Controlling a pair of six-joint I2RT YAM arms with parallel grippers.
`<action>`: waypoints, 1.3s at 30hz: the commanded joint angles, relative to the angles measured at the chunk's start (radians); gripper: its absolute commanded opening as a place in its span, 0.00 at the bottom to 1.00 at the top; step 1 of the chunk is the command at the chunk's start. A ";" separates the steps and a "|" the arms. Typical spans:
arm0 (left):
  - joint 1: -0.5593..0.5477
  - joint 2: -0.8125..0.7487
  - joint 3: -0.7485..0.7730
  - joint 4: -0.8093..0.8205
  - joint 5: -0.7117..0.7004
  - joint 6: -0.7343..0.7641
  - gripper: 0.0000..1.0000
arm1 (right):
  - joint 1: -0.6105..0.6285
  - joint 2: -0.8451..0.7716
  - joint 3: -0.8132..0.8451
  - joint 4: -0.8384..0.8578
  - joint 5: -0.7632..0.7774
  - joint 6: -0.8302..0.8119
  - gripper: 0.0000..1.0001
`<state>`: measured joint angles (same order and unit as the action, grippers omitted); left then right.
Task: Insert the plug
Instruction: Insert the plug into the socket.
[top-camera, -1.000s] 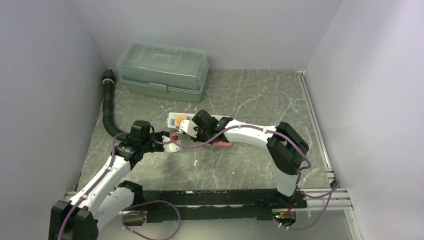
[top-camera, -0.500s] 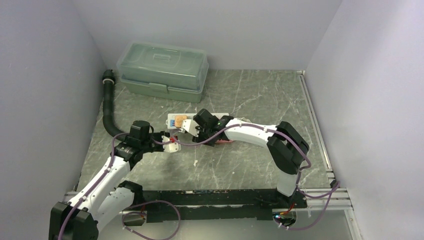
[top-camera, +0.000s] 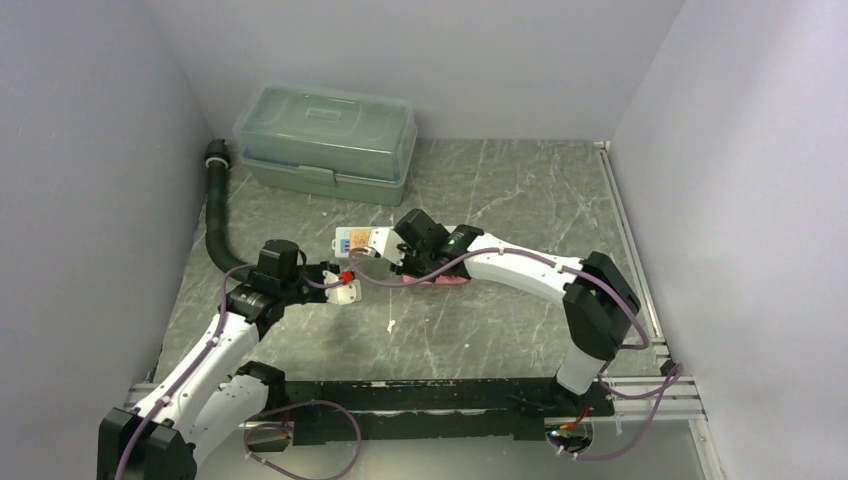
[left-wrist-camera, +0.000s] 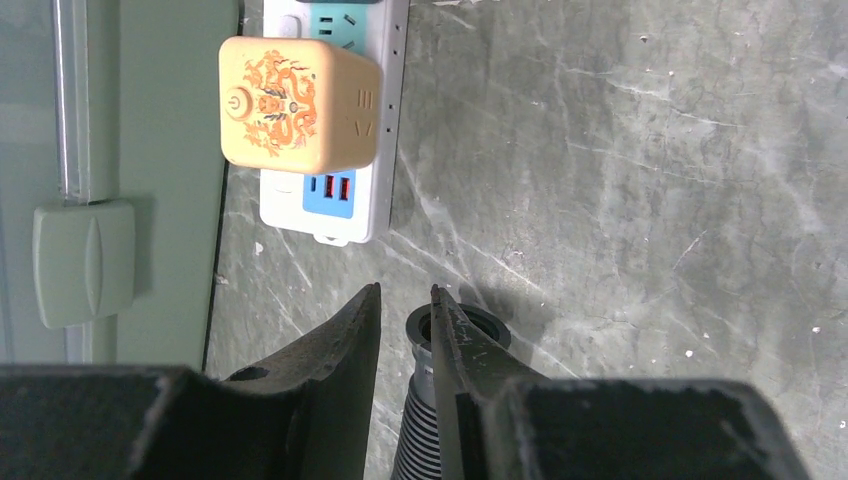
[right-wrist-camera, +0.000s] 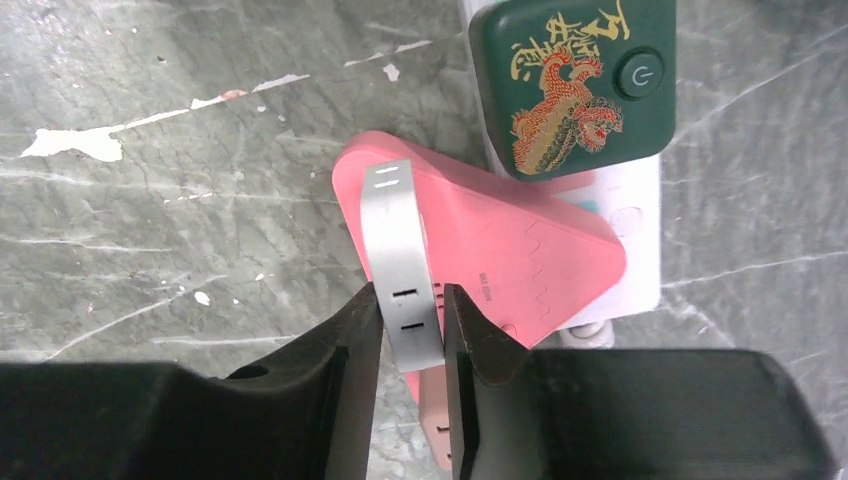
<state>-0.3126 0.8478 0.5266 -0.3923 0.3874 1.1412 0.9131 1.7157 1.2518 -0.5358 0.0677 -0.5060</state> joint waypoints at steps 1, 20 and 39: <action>0.004 -0.001 0.047 -0.017 0.027 0.011 0.30 | -0.002 -0.059 0.011 0.037 -0.030 0.014 0.28; 0.004 0.020 0.053 0.012 -0.001 0.024 0.30 | 0.047 0.006 -0.057 0.074 0.030 0.018 0.36; 0.126 0.273 0.178 0.074 -0.012 -0.248 0.76 | 0.078 -0.042 -0.150 0.239 0.131 0.007 0.22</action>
<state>-0.2703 1.0088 0.5995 -0.3889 0.3985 1.0908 0.9764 1.7126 1.1309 -0.3439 0.1844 -0.4690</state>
